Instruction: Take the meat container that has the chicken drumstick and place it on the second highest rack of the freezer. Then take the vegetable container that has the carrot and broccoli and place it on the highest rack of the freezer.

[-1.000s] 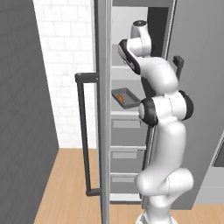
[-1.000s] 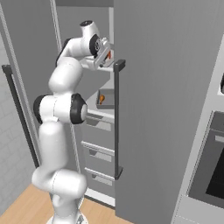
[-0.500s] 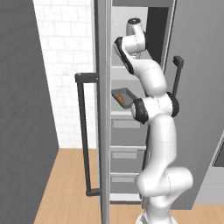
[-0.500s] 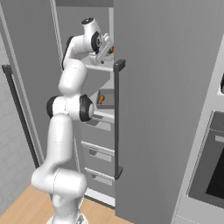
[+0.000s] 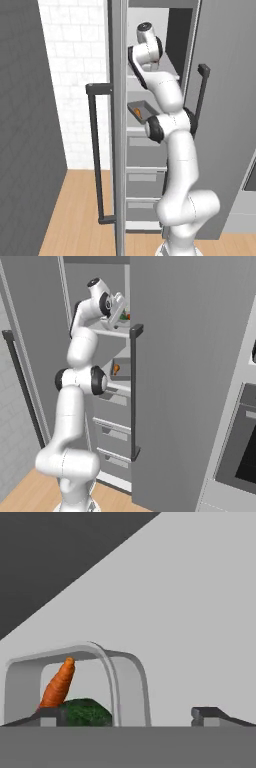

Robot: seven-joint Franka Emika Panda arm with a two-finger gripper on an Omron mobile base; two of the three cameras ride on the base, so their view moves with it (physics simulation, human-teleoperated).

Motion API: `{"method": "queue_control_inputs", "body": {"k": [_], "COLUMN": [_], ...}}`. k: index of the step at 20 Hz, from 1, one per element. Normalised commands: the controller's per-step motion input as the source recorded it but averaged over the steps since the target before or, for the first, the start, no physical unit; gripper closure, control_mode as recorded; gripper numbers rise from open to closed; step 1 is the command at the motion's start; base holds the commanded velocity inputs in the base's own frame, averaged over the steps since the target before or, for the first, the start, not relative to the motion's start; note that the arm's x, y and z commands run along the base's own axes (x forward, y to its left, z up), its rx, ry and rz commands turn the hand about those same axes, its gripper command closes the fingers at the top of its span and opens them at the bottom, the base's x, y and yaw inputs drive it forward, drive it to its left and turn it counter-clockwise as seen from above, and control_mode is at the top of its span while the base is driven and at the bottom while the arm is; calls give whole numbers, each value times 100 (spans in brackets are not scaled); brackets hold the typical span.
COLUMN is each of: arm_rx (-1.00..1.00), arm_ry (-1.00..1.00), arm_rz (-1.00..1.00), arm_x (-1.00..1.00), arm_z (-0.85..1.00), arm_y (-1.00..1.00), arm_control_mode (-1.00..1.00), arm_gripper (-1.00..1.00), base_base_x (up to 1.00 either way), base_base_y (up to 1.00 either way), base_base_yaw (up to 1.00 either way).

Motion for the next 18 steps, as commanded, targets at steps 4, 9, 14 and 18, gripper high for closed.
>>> {"method": "queue_control_inputs", "body": {"k": [4, 9, 14, 18], "arm_rx": [0, -9, -12, -17], "arm_ry": [3, 0, 0, -9], "arm_rz": [-4, -5, -3, -1], "arm_x": [54, -27, -97, -85], "arm_z": [-1, -66, -85, -98], "arm_y": [-20, -22, -11, -10], "arm_control_mode": [-100, -100, -100, -100], "arm_gripper": [-100, -100, -100, -100], "base_base_x": [0, 0, 0, 0], "base_base_y": [0, 0, 0, 0], "base_base_yaw": [0, 0, 0, 0]}}
